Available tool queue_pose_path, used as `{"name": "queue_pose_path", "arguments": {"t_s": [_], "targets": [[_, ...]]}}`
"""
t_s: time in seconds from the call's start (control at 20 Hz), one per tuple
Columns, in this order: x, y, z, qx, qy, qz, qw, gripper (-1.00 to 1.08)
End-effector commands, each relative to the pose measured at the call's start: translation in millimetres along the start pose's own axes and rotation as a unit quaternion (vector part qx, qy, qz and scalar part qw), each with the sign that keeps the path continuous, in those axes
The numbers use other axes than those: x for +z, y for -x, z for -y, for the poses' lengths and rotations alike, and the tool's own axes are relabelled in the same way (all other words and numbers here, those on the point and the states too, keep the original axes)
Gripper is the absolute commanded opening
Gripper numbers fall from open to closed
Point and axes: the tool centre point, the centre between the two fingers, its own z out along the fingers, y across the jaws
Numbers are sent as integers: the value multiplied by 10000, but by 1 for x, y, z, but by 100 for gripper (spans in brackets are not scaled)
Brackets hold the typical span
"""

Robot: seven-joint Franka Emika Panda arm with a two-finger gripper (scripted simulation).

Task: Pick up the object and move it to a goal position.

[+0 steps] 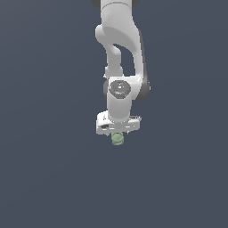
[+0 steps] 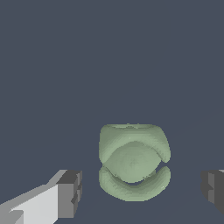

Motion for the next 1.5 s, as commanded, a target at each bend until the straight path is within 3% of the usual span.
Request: {"name": "queue_pose_path", "arguments": {"t_s": [0.0, 0.7, 0.75, 1.45], "targets": [[3, 0, 0, 1, 0, -1, 10000, 100], [51, 0, 0, -13, 2, -5, 10000, 100], [51, 0, 0, -13, 2, -5, 10000, -100], [48, 1, 3, -14, 3, -8, 10000, -100]]}}
